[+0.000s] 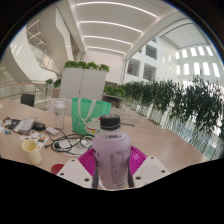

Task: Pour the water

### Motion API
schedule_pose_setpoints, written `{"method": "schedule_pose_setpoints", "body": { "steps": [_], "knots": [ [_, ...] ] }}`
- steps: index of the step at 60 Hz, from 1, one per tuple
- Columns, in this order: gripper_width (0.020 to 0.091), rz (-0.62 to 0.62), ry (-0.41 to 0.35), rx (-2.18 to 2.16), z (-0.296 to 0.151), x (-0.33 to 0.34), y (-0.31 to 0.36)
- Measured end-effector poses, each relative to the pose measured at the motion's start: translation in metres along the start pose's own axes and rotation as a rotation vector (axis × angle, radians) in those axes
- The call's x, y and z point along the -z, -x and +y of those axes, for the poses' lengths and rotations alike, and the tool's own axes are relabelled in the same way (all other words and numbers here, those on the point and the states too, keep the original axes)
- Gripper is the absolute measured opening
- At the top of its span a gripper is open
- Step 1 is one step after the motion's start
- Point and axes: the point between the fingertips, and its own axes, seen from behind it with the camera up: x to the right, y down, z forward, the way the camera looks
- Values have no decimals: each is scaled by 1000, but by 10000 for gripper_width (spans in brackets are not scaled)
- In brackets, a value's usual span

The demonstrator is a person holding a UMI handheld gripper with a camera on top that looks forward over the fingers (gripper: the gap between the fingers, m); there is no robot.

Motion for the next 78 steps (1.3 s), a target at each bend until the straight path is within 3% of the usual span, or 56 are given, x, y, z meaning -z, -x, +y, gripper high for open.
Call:
{"method": "schedule_pose_setpoints", "body": {
  "steps": [6, 11, 23, 35, 38, 41, 47, 48, 62, 65, 67, 68, 73, 78],
  "knots": [
    [398, 47, -47, 308, -64, -5, 32],
    [404, 74, -32, 583, -82, -15, 80],
    [398, 83, 43, 1392, -42, -60, 211],
    [398, 14, 135, 2016, -30, -64, 237],
    [400, 46, 125, 2084, -21, -65, 247],
    [398, 57, 164, 2136, -22, -58, 243],
    [398, 51, 220, 2145, -17, -58, 238],
    [399, -14, 231, 2170, -27, -70, 239],
    [398, -11, 201, 1971, -31, -80, 245],
    [397, -1, 170, 1811, -39, -83, 250],
    [398, 91, 129, 1645, -38, -71, 247],
    [399, 43, 132, 1603, -56, -85, 245],
    [405, 116, 100, 1142, -79, -85, 232],
    [410, 44, 26, 604, -73, -82, 241]
  ]
}}
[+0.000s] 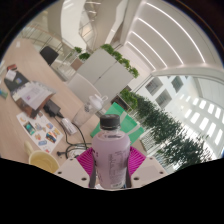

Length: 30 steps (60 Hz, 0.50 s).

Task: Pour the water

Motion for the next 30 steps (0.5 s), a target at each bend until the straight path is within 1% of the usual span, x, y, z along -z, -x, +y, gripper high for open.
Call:
{"method": "schedule_pose_setpoints", "body": {
  "steps": [2, 5, 9, 10, 12, 16, 17, 19, 23, 25, 29, 30],
  "knots": [
    [416, -5, -30, -175, 1, 0, 12],
    [441, -72, -47, -366, 8, -2, 1],
    [453, -123, -72, -585, 26, -6, 8],
    [452, -123, -89, -642, 34, -7, 21],
    [466, -158, -89, -708, 43, -9, 15],
    [469, -173, -97, -807, 67, -13, 16],
    [469, -177, -104, -827, 80, -11, 22],
    [469, -194, -98, -826, 83, -18, 25],
    [480, -219, -66, -818, 104, -23, 39],
    [480, -240, -64, -813, 118, -20, 52],
    [488, -267, -50, -787, 123, -16, 64],
    [493, -269, -56, -778, 124, -13, 66]
  ]
}}
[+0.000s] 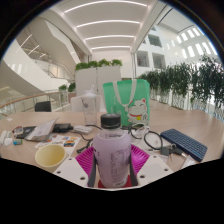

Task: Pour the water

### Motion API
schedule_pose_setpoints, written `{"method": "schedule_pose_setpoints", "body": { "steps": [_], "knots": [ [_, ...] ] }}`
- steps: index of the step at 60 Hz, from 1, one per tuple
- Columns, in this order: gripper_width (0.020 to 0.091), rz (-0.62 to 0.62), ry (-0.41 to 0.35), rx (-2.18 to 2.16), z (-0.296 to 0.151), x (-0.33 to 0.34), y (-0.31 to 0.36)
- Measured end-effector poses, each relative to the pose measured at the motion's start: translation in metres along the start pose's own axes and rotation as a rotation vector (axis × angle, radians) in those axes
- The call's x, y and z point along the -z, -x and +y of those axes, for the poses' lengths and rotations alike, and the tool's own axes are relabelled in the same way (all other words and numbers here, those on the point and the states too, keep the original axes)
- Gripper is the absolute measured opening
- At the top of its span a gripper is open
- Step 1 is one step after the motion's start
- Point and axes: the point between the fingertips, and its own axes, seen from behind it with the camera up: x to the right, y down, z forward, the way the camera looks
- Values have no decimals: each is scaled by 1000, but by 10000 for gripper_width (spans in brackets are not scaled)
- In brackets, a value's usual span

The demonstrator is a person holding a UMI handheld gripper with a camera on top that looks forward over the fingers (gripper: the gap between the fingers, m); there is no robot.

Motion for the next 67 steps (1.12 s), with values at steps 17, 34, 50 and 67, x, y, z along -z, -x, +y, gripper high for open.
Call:
{"method": "schedule_pose_setpoints", "body": {
  "steps": [17, 34, 50, 67],
  "knots": [
    [506, -20, -40, 8, -1, 2, -1],
    [838, -4, 144, -27, 12, 53, 8],
    [835, 101, 126, 49, -37, 193, 61],
    [840, 173, 143, 52, -64, 327, 140]
  ]
}}
